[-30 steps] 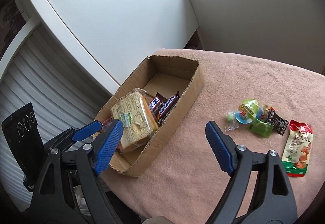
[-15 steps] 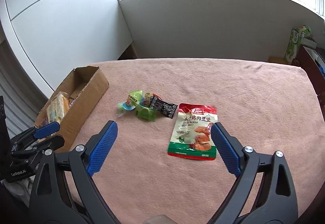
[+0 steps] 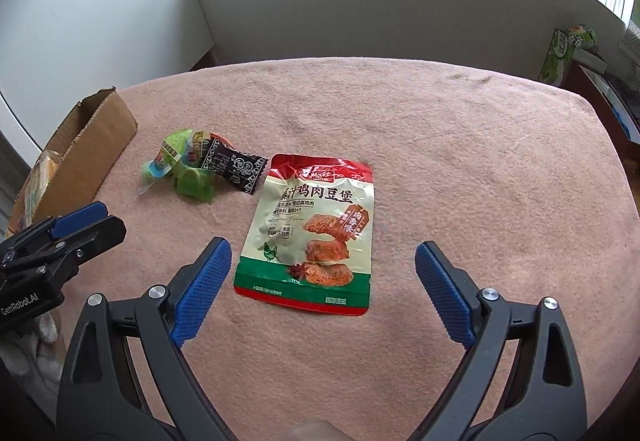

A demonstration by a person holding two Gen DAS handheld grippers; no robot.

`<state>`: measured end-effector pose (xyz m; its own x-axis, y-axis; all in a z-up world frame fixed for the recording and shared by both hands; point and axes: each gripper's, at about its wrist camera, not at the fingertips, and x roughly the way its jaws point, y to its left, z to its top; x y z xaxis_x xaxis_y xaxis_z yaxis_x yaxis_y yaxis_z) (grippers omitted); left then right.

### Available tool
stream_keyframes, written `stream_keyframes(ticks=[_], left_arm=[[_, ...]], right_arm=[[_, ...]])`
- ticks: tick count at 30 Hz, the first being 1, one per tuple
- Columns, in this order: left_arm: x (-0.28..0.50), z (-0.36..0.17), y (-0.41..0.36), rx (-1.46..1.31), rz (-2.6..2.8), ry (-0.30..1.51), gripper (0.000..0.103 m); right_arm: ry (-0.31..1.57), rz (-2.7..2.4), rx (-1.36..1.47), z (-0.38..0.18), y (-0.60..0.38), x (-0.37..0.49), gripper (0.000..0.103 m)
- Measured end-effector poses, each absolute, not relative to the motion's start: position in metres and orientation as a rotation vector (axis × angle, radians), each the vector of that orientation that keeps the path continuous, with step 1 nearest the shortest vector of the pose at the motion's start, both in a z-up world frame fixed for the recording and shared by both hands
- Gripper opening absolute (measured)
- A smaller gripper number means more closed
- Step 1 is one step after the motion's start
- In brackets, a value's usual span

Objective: Organize snacks
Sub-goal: 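Move both open tools back toward the chicken snack packet and candies, then grasp the small clear green-candy packet with left tool while right tool grasps the chicken snack packet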

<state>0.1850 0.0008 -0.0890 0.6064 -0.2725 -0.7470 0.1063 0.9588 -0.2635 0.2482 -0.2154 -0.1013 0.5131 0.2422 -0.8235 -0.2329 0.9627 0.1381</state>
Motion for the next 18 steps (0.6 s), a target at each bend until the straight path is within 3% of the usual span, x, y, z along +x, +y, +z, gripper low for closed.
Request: stream_keyframes(ticks=[7,11,15,18], left_arm=[[0.204,-0.101,0.005,-0.221,-0.171,0.915,0.055],[0.213,-0.107,0.008,-0.236,-0.16,0.936,0.054],[0.217,-0.106,0.011,-0.241,-0.15,0.937,0.049],[0.22,-0.107,0.012,-0.236,-0.137,0.939,0.04]], right_arm=[[1.029,0.274,-0.01,-0.112,-0.209,0.259,0.095],[1.05,0.279,-0.027,-0.115,-0.202,0.266,0.103],[1.058,0.25,-0.1,-0.118,-0.189,0.273,0.103],[1.053,0.243,-0.134,-0.12,-0.183,0.278,0.103]])
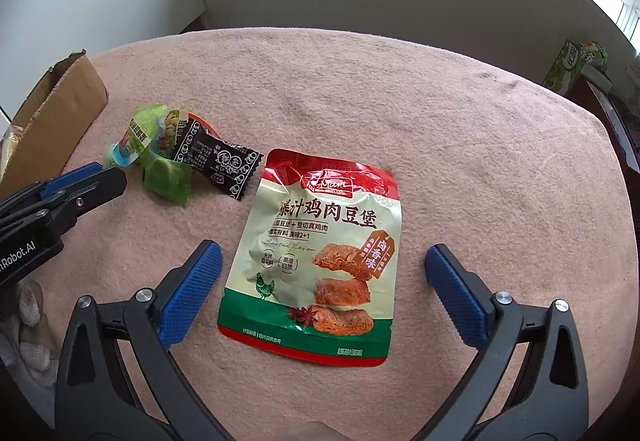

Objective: Organize snacks
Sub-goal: 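Grasp the small clear green-candy packet with left tool while right tool grasps the chicken snack packet, then carry both packets into the box and open both tools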

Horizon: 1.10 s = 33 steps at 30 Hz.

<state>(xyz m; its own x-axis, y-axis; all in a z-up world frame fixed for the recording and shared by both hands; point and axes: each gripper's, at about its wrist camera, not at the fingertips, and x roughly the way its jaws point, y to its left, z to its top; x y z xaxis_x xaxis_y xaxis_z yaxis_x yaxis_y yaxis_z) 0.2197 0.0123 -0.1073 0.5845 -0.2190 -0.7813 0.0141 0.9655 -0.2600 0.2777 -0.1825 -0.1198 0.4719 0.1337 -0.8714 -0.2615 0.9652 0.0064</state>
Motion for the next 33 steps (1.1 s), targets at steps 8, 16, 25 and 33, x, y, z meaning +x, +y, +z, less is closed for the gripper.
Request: stream_keyframes(ticks=[8,16,25,33], left_arm=[[0.225,-0.11,0.024,-0.257,-0.121,0.935,0.023],[0.227,-0.11,0.026,-0.267,-0.121,0.931,0.02],[0.221,-0.109,0.017,-0.244,-0.129,0.939,0.019],[0.204,-0.108,0.016,-0.25,-0.144,0.947,0.018]], right_arm=[[1.043,0.261,-0.149,-0.118,-0.186,0.283,0.098],[1.029,0.28,-0.16,-0.113,-0.19,0.279,0.08],[1.034,0.285,-0.136,-0.107,-0.207,0.264,0.063],[1.031,0.29,-0.082,-0.105,-0.224,0.242,0.06]])
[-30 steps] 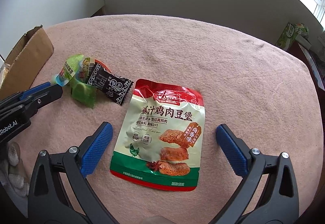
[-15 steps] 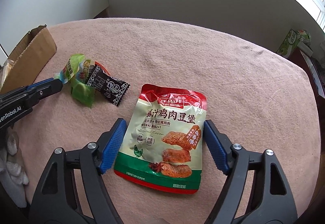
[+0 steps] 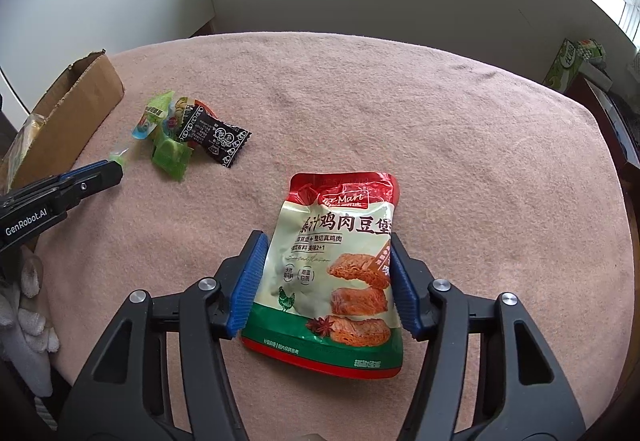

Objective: Organize snacks
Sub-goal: 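Carry both packets into the box and open both tools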

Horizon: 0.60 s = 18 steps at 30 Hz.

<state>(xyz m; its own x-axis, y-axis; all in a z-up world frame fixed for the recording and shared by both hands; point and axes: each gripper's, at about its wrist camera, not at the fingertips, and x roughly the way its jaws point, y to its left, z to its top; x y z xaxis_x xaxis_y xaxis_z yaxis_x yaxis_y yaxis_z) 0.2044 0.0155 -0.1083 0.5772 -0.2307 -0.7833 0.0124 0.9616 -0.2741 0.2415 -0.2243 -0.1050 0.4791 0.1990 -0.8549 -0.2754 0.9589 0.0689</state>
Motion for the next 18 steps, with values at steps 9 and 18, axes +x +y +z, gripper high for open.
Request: stream_keyframes(ticks=[9,18], left_arm=[[0.179,-0.098,0.008,-0.242,-0.185,0.941,0.018],[0.16,-0.076,0.011,-0.244,-0.214,0.898,0.018]], right_arm=[[1.024,0.295,-0.023,-0.099,-0.234,0.226,0.059],[0.974,0.294,0.003,-0.073,-0.238,0.212,0.059]])
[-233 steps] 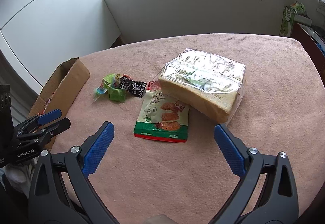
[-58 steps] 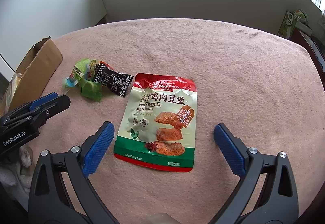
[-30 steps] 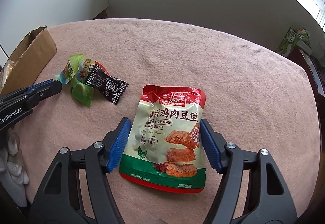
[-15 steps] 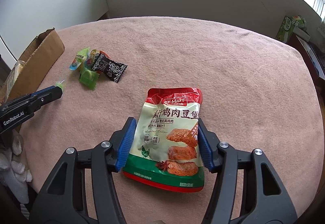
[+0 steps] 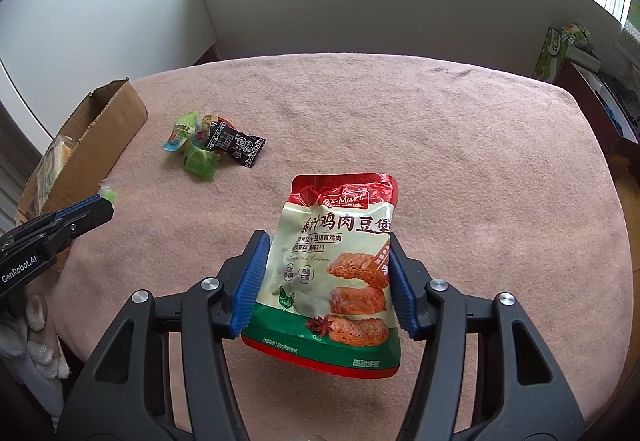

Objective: Organize snacks
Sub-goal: 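Carry both packets into the box and open both tools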

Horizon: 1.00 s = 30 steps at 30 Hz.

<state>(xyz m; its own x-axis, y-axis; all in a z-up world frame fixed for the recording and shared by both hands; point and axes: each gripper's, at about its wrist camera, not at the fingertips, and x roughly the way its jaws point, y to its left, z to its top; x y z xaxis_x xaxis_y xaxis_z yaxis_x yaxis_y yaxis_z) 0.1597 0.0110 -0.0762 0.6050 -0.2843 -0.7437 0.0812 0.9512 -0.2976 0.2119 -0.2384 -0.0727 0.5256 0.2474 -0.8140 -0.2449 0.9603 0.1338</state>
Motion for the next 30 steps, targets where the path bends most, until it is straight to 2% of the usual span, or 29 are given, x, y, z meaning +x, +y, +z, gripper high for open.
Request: stream_keyframes(ticks=[15,30], left_arm=[[0.128,-0.036,0.067,-0.233,-0.138,0.796,0.018],[0.104,-0.047,0.138,-0.26,-0.025,0.799,0.018]], right_arm=[[0.856,0.465,-0.05,0.0,-0.151,0.21,0.059],[0.823,0.635,-0.165,0.02,-0.001,0.237,0.059]])
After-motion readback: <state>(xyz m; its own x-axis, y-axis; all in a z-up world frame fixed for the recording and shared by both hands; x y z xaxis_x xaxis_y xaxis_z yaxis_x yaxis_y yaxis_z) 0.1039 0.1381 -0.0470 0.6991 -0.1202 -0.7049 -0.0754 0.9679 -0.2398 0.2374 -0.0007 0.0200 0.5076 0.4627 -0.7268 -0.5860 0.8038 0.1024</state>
